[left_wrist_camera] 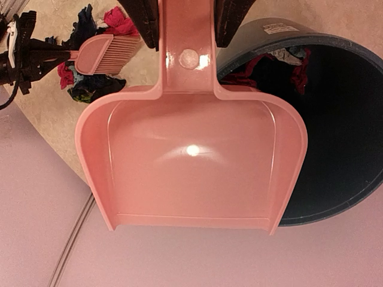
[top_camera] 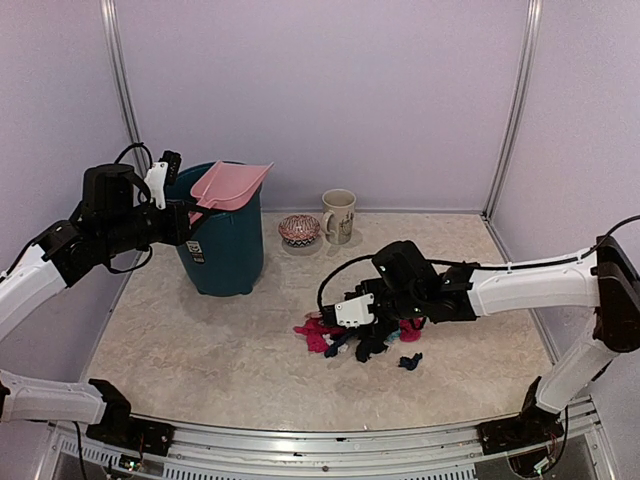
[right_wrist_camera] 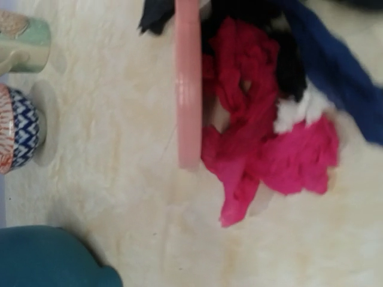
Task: Sweep away the paper scraps from the table
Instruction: Sweep the paper scraps at the center of the board.
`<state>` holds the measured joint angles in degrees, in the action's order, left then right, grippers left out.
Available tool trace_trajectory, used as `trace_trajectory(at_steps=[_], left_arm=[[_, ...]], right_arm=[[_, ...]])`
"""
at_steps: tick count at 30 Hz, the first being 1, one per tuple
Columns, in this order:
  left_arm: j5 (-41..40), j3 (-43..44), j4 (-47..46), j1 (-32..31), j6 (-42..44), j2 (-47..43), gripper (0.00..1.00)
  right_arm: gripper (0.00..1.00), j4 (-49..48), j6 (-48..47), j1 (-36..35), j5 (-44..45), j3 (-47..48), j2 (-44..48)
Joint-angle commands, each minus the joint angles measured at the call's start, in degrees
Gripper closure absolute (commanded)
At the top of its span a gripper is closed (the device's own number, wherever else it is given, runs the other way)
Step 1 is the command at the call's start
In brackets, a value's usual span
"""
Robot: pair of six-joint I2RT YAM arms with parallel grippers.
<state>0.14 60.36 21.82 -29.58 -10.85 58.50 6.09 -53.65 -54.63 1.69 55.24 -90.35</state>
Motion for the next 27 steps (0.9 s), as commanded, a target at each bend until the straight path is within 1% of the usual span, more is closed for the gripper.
trace_trajectory(at_steps=[1,8,10,13,18,21,23,25,27], left_arm=[[-0.1,-0.6,-1.7,0.5,0.6,-0.5,1.00],[-0.2,-0.5,-1.5,0.4,0.7,-0.1,1.00],[-0.3,-0.6,-1.6,0.3,0.7,-0.1,1.00],[-0.3,-0.5,-1.6,0.4,0.7,-0.2,1.00],[-1.3,-0.5,-1.5,-0.2,0.7,-0.3,1.00],[-3.3,-0.5,-1.4,-1.3,1.1,-0.7,1.00],[-4.6,-0.6,-1.3,-2.0,1.5,-1.1,1.00],[-5.6,-0.6,-1.4,-2.2,1.6,-1.5,1.00],[-6.3,-0.7,-1.4,-2.3,1.6,-1.8,1.00]], right_arm=[[1.00,0.3,3.8,-1.4,4.1,-3.5,8.2],[1.00,-1.6,6.5,-6.0,13.1,-3.4,17.8],[1.00,-1.6,8.1,-7.2,13.9,-2.4,19.5],[1.00,-2.0,13.4,-8.7,13.5,0.2,20.6],[1.00,-3.5,29.7,-9.5,9.5,4.5,18.6],[1.00,-6.9,43.3,-9.5,8.7,4.7,17.1],[1.00,-10.5,50.8,-9.4,4.9,3.9,15.7],[1.00,-11.5,57.2,-9.4,2.5,4.0,13.4],[1.00,-11.4,61.6,-9.5,2.5,5.1,10.8]])
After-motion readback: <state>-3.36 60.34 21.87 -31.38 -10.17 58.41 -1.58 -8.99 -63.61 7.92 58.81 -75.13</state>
